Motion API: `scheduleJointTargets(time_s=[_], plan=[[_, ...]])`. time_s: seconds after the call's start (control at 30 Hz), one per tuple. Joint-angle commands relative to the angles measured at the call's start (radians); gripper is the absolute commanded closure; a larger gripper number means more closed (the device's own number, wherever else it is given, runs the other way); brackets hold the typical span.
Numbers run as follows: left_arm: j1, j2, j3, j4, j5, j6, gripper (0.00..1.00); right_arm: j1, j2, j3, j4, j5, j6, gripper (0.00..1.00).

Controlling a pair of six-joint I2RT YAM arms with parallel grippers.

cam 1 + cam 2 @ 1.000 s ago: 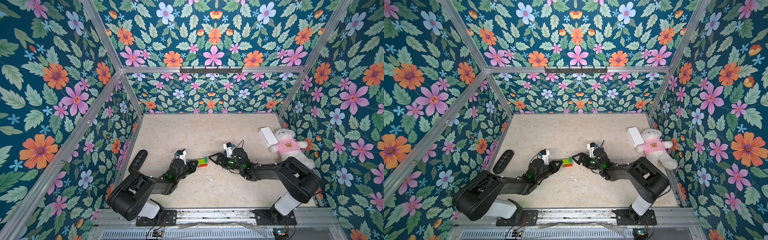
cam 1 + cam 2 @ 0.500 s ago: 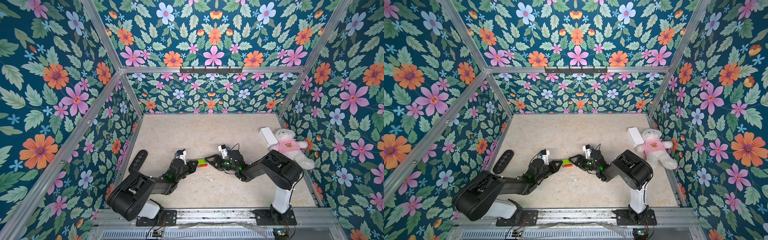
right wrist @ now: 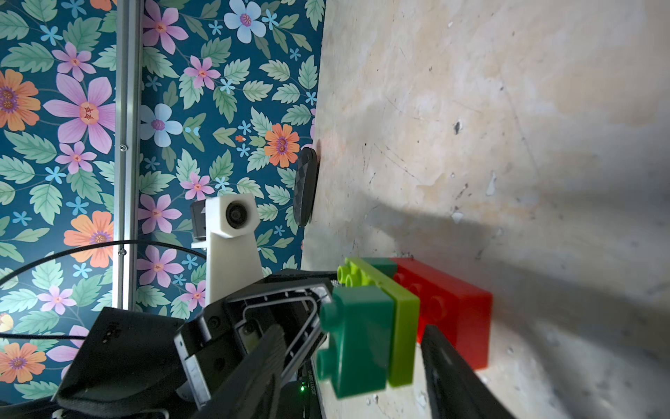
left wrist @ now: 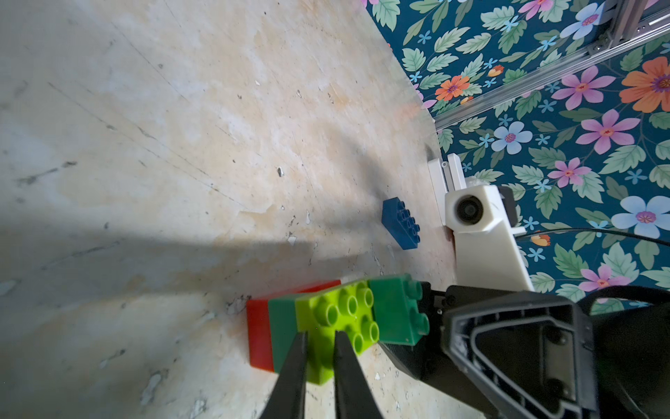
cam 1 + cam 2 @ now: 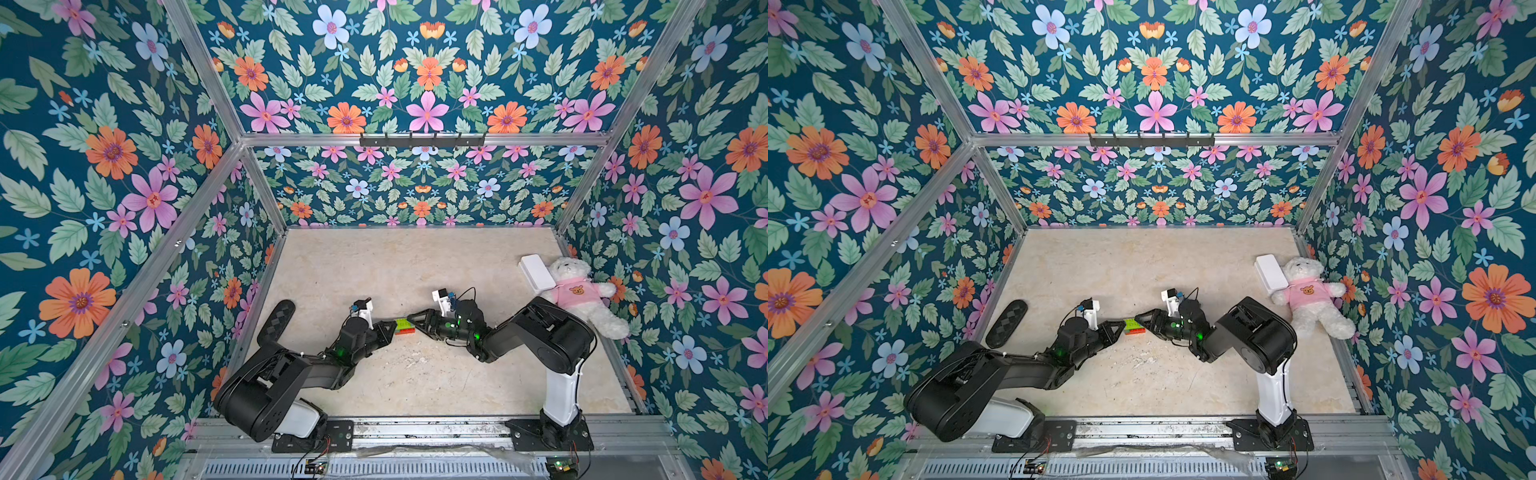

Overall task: Assemble the number 5 with lego
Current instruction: Assemble the lego brick with the lego brick.

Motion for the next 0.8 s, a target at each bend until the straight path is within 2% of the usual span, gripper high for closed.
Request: scheduleJointTargets(time_s=[0.0,0.77], plan=[[0.000,0.014,-0.007,-0.233,-0.040,0.016,0.84,-0.003,0.006,0.005,0.026,-0.013,0.010,0.42],[0.000,0.019,-0.004,-0.235,-0.040,0.019,0.84,-0.017,0.025,0.015,0.033,-0.038,0.027,0.62]])
